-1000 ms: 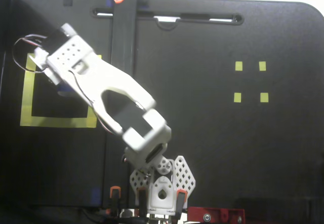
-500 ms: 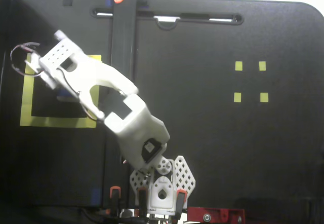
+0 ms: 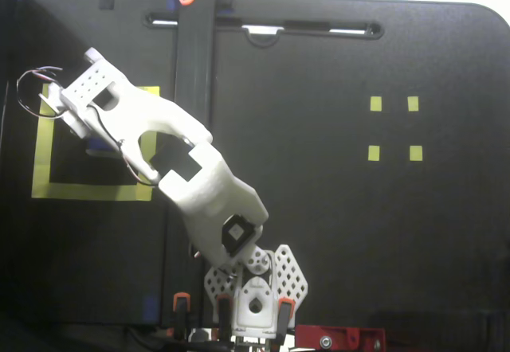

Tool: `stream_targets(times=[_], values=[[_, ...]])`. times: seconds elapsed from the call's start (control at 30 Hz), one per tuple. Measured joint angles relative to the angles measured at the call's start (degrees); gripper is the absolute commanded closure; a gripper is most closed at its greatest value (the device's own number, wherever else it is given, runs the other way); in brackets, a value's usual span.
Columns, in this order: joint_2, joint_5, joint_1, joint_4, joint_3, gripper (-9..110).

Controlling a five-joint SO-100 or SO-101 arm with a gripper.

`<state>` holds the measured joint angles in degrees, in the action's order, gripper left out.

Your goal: Grasp the block and place it in the designated area.

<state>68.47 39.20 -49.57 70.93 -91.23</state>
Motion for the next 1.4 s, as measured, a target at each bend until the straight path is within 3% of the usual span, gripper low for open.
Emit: stream_targets(times=[0.33, 0.83, 1.4], values=[[-0.35, 2.20, 0.09, 2.64, 0.00, 56], [1.14, 3.60, 0.00, 3.96, 0.00, 56], [20.92, 4.57, 1.93, 14.24, 0.00, 56]])
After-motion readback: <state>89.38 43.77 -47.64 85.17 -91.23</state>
